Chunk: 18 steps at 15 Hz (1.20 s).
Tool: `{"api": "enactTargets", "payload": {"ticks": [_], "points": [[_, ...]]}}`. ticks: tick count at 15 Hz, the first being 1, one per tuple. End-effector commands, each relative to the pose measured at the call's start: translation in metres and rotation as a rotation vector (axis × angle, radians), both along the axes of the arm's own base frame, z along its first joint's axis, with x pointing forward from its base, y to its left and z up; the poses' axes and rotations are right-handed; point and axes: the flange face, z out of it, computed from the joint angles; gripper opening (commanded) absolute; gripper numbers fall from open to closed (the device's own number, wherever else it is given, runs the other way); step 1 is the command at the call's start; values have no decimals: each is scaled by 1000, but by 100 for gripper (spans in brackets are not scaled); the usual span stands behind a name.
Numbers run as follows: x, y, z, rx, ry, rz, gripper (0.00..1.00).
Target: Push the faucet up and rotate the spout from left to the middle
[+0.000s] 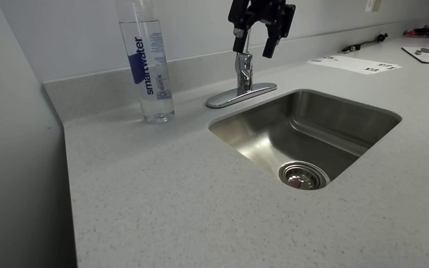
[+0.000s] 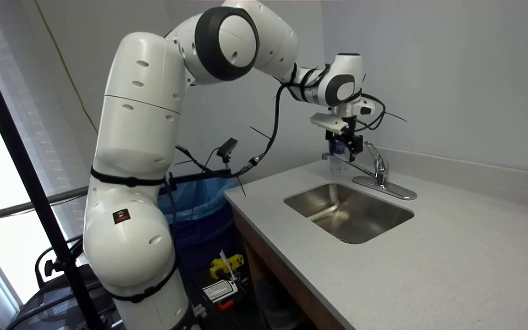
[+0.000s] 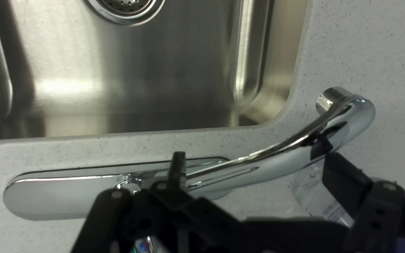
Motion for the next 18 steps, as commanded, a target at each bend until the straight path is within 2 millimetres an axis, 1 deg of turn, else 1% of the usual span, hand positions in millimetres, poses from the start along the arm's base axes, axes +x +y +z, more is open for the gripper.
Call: {"api": "enactTargets", "payload": {"ticks": [1,7,11,15,18], "points": [[3,6,-2,16,19,-4,100],[13,11,0,10,-6,-11,100],[18,19,-3,8,-8,-4,100],[18,23,-11,2,6,3,100],[12,18,-17,-8,21,8,100]]}}
